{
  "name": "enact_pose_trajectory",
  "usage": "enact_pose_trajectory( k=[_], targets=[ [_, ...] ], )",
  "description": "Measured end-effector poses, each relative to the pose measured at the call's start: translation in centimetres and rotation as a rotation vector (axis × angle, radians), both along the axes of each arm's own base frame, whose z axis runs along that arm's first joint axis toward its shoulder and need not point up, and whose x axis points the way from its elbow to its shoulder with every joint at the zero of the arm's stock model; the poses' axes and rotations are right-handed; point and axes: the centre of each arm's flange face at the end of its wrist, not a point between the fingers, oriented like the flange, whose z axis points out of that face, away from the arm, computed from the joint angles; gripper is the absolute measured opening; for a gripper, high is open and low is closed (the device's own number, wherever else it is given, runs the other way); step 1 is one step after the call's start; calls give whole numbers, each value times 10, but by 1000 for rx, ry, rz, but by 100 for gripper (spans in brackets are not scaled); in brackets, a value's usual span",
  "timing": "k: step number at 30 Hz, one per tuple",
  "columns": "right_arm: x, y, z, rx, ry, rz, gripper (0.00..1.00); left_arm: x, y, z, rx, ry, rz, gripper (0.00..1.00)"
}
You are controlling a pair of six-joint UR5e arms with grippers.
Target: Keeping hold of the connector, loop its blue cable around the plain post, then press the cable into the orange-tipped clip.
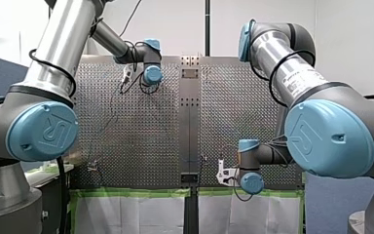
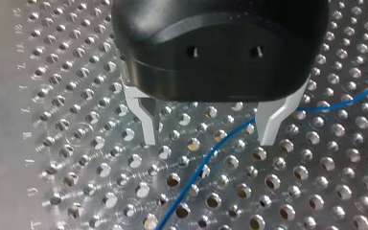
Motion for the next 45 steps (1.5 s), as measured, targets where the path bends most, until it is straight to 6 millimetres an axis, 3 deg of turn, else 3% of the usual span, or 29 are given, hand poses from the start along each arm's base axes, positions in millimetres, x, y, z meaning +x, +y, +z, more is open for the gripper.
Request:
enact_pose_trajectory(
  k=[34, 41, 45],
  targets=[
    [0, 0, 0, -4, -3, 0, 0, 18, -12, -39, 134, 76, 58, 100],
    [0, 0, 0, -3, -5, 0, 0, 19, -23, -66, 185, 127, 60, 100],
    [0, 0, 0, -2, -4, 0, 0, 19, -23, -71, 208, 138, 82, 100]
  ],
)
